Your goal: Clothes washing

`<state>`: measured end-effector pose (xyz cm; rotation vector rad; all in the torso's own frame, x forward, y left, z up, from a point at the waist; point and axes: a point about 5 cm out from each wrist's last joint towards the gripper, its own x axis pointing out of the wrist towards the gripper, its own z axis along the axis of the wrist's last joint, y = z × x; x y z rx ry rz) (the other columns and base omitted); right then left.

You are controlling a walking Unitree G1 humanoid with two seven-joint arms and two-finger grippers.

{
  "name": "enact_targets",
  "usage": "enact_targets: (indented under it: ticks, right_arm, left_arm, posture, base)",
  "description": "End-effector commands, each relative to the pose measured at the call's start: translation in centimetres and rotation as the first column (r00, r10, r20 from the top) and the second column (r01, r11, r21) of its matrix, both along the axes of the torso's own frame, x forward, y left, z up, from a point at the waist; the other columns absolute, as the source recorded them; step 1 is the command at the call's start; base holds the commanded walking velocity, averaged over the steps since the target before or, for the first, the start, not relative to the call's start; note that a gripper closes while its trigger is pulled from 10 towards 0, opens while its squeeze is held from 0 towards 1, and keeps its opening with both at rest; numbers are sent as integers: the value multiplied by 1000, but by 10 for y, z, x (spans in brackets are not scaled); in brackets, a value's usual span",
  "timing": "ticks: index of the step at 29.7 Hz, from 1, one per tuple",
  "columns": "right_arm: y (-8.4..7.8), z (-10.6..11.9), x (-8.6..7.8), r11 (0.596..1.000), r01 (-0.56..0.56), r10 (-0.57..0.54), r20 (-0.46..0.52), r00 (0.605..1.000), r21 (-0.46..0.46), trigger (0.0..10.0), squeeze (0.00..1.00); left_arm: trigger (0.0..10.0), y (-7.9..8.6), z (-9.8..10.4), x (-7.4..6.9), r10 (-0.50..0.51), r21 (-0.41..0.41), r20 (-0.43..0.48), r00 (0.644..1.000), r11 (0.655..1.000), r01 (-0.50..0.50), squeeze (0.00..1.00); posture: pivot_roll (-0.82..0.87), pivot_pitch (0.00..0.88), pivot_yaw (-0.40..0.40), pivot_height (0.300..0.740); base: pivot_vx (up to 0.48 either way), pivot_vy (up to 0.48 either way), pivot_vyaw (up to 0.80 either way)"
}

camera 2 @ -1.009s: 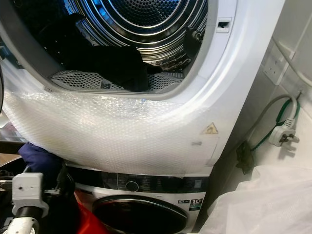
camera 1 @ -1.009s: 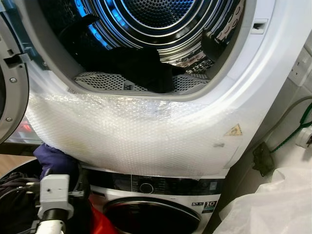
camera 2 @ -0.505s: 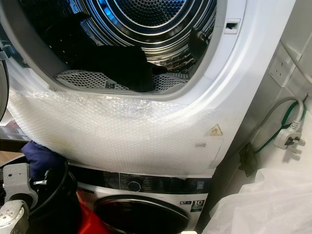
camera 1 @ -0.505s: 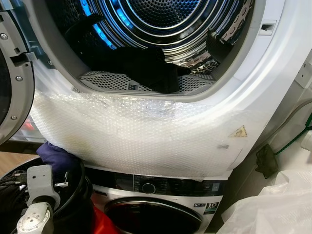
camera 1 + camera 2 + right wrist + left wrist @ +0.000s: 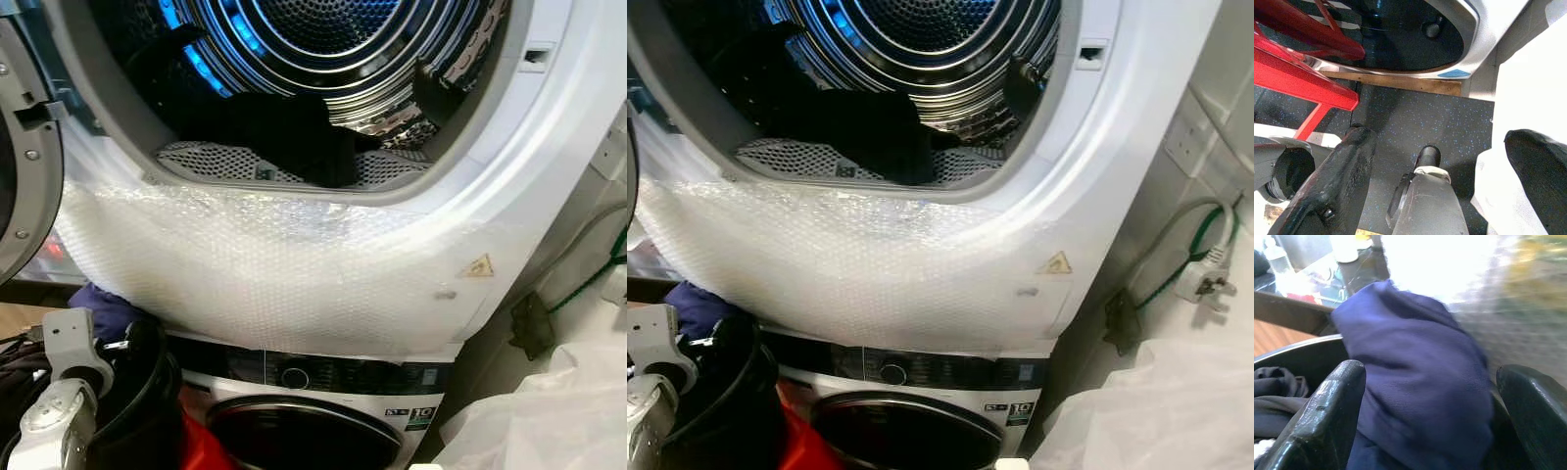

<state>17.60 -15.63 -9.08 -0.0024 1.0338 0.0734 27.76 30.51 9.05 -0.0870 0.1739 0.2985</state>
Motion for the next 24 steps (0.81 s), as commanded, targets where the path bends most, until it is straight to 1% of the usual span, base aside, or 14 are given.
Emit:
enact_targets:
  ticks: [1,3,4,7,15,16,21,22,24]
  right_arm:
    - [0,0,1,1000,3,-3,-2,1000,3,10000,0]
    - [-1,1,1,1000,3,-3,-1,1000,2,10000,0]
    - [-1,1,1,1000,-3,3,-1,1000,-1,10000,0]
    - [-3,1,1,1000,-6,6,-2,1000,-4,10000,0]
    - [-7,1,1,1000,-13,13,0,1000,-10,10000,0]
    - [-10,1,0,1000,-16,17,1,1000,-17,10000,0]
    - [-13,1,-1,1000,-20,20,-1,1000,-24,10000,0]
    - [-14,0,-2,999,-21,21,-4,1000,-27,10000,0]
    - [-15,0,-3,999,-21,21,-5,1000,-28,10000,0]
  left_arm:
    - [10000,7,5,3,29,-17,15,999,999,-28,1000]
    - [10000,10,5,3,44,-24,10,999,999,-44,1000]
    - [10000,11,1,4,46,-31,-12,999,998,-46,1000]
    - [10000,13,-3,6,46,-48,-25,999,998,-48,1000]
    - [10000,12,-10,14,50,-74,-68,996,996,-55,988]
    - [10000,12,-10,18,49,-67,-71,996,996,-54,0]
    - [10000,13,-6,23,53,-57,-71,996,997,-57,0]
    - [10000,18,-3,25,79,-49,-71,994,995,-82,0]
    - [10000,22,0,26,102,-53,-70,992,993,-106,0]
  posture:
    - [86,0,1,740]
    - [87,0,-1,740]
    - [87,0,-6,740]
    - [84,2,-16,740]
    - [66,14,-40,740]
    - [62,22,-47,740]
    - [57,32,-53,740]
    - [51,36,-56,740]
    - [47,41,-59,740]
  base:
    - [0,0,0]
    - [0,0,0]
    - [0,0,0]
    - [0,0,0]
    - [0,0,0]
    - [0,0,0]
    - [0,0,0]
    - [0,0,0]
    - [0,0,0]
